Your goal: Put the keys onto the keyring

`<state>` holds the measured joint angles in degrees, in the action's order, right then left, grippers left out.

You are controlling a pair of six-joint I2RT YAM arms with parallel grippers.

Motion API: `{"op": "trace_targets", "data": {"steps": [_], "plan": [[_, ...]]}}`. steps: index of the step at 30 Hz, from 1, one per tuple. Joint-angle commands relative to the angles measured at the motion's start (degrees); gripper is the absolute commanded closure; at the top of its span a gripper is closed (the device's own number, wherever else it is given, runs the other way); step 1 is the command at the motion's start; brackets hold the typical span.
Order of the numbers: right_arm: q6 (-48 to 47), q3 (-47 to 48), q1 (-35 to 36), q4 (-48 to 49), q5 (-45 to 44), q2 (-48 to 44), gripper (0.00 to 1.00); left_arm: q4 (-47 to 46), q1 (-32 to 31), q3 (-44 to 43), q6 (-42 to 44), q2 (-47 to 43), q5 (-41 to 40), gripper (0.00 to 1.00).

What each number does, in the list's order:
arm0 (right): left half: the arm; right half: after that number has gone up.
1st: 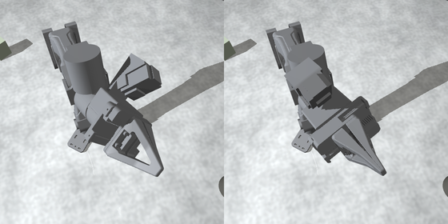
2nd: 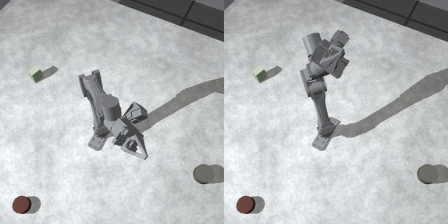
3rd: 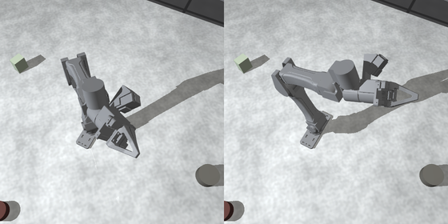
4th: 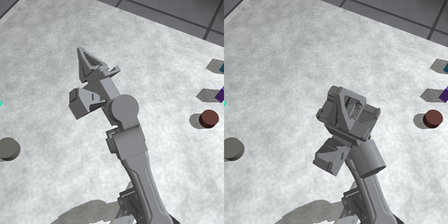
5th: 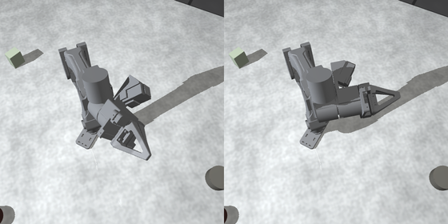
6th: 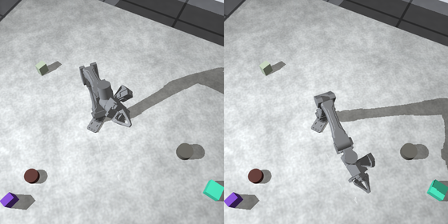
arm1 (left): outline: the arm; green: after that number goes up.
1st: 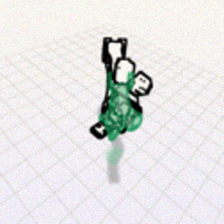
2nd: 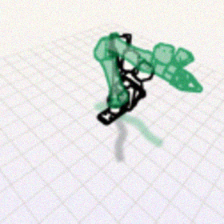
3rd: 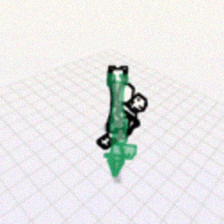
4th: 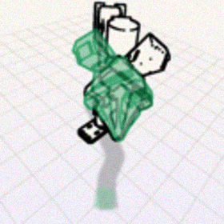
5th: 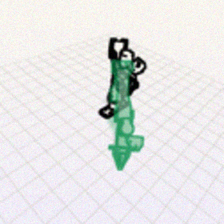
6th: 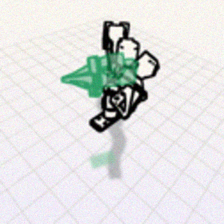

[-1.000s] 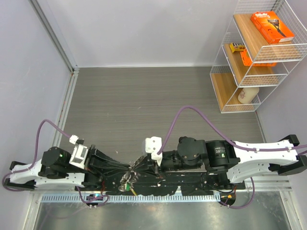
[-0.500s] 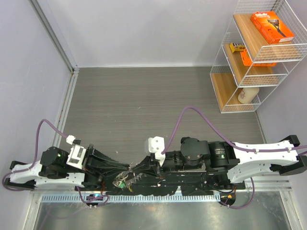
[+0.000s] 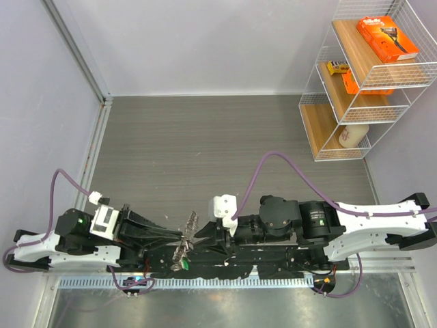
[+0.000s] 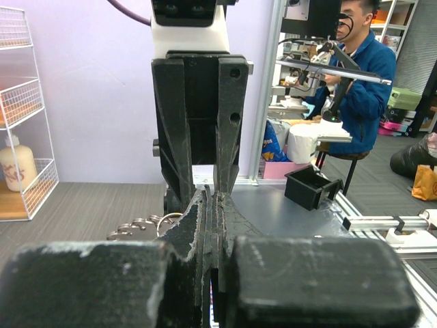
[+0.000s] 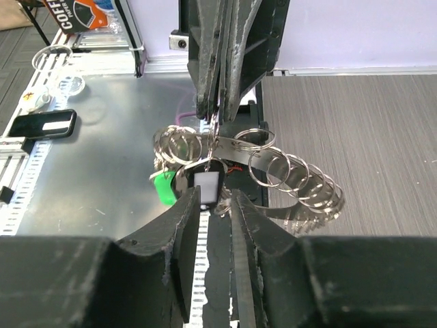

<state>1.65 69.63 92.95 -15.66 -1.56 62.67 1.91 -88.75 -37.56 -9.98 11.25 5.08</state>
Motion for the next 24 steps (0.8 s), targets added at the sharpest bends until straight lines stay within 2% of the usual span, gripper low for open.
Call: {"op": "trace_targets", "data": {"steps": [1,24], "plan": [[-1.21,4.11,0.48,0.98,-2.21,-1.68,0.69,-6.31,-0.02,-0.85,0.84,-0.7,-0.6,1.0],[-3.41,9.65,0.48,1.86,0.24,4.74,0.68,-6.66,-0.02,0.56,0.75,-2.54,-0.95,1.0]]}}
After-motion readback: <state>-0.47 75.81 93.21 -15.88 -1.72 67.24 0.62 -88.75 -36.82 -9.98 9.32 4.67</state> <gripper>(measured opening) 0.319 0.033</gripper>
